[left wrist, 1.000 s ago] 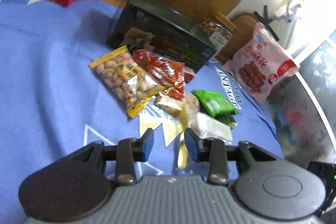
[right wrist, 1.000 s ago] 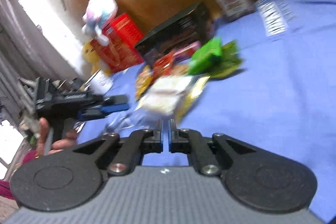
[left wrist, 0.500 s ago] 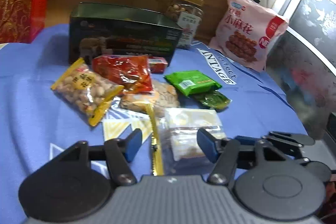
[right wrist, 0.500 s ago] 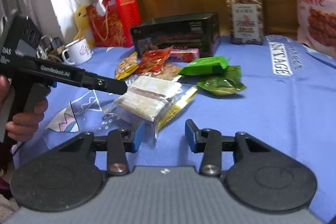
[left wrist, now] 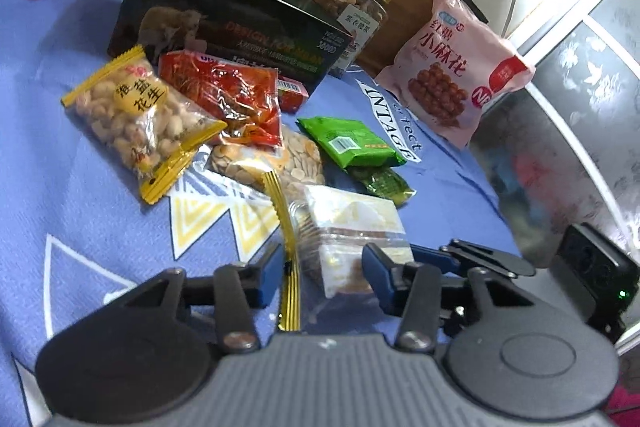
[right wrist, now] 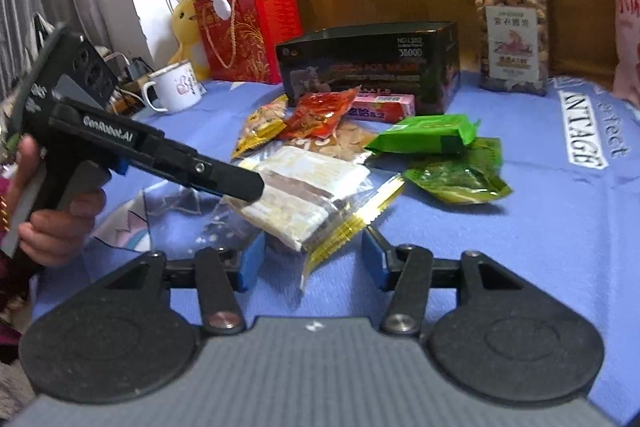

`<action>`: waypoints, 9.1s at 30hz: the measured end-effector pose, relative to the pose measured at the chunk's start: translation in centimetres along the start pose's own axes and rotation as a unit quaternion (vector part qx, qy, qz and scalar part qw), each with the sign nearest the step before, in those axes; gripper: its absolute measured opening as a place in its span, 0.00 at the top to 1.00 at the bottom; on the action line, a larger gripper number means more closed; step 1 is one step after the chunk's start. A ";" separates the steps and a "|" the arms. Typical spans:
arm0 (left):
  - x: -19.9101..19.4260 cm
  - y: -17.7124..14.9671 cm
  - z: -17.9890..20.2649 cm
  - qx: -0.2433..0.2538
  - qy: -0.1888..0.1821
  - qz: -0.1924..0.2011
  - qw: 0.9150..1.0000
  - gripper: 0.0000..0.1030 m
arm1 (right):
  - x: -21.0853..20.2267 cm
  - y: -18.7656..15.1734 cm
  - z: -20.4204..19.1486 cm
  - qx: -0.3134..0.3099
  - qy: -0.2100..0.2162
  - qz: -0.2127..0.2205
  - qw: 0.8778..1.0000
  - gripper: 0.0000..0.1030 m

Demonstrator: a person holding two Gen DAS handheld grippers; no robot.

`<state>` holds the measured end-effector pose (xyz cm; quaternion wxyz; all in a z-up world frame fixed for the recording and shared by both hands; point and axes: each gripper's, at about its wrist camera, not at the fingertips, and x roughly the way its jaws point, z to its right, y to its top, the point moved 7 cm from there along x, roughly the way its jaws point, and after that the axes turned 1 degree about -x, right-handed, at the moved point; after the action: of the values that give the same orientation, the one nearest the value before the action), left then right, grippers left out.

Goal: Organize snacks

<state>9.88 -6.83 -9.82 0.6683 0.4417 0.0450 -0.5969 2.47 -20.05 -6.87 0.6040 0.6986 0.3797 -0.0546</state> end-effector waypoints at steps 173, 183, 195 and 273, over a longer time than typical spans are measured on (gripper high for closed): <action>-9.5 -5.3 -1.9 0.027 0.085 0.045 0.995 0.50 | -0.8 -2.9 -6.1 0.151 0.063 -0.003 0.987 0.88; -11.1 -5.3 -3.0 0.006 0.041 0.044 0.998 0.49 | -2.0 -2.9 -5.3 0.165 0.070 0.007 0.984 0.69; -7.9 -6.8 -2.7 -0.019 -0.021 0.006 1.000 0.78 | -0.4 -2.9 -6.0 0.175 0.083 -0.010 0.981 0.75; -0.3 17.1 -3.2 0.104 0.248 0.149 0.952 0.81 | 4.6 12.0 4.4 0.127 -0.070 0.114 0.983 0.70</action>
<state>25.62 -6.31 -2.36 0.6675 0.6446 0.0809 -0.3638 14.57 -21.55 -0.86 0.5373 0.8032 0.2440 -0.0817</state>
